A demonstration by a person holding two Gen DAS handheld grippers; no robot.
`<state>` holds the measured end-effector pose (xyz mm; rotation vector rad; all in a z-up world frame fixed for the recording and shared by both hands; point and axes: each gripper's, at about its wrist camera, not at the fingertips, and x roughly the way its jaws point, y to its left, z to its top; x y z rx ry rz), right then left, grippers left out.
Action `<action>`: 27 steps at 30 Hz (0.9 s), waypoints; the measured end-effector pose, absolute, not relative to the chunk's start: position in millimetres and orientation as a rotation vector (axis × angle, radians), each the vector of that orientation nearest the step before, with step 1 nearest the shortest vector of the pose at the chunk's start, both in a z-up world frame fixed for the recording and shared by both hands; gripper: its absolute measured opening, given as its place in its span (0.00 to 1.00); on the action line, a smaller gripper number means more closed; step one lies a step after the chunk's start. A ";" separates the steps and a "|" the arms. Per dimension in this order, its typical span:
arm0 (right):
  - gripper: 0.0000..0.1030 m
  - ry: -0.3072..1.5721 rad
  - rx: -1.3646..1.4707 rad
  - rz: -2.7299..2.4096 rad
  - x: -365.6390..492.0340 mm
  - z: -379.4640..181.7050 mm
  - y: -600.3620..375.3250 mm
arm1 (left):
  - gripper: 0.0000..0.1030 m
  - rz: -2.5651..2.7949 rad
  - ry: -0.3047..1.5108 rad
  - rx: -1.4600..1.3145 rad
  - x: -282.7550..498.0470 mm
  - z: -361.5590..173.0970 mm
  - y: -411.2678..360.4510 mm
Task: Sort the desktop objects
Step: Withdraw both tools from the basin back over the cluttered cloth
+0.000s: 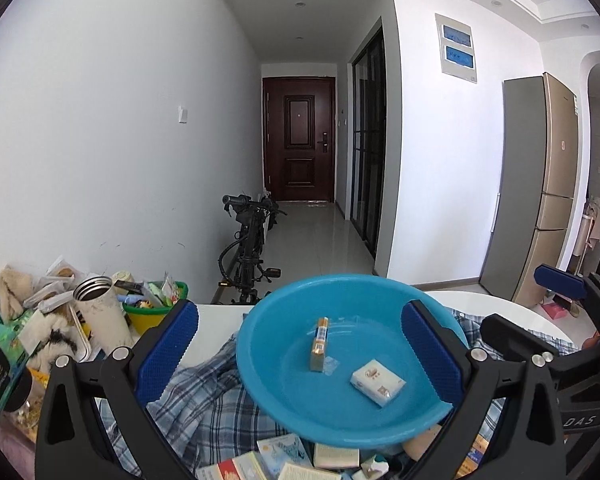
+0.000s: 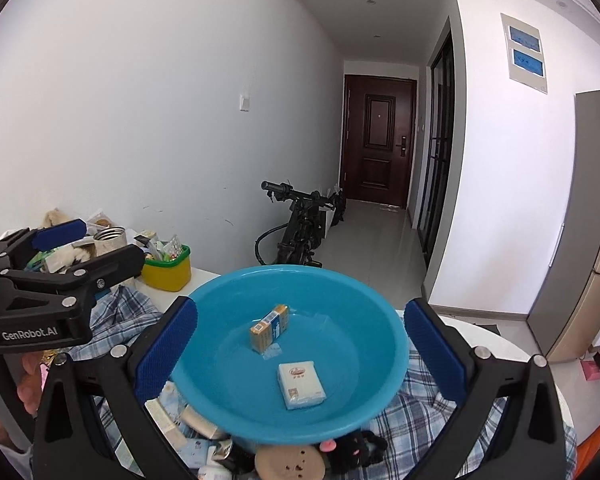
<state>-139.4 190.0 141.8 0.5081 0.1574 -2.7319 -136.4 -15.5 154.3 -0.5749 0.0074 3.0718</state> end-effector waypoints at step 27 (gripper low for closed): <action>1.00 0.126 0.748 -2.690 -74.0 33.3 232.0 | 1.00 2.957 0.135 -0.849 -69.6 32.5 -16.7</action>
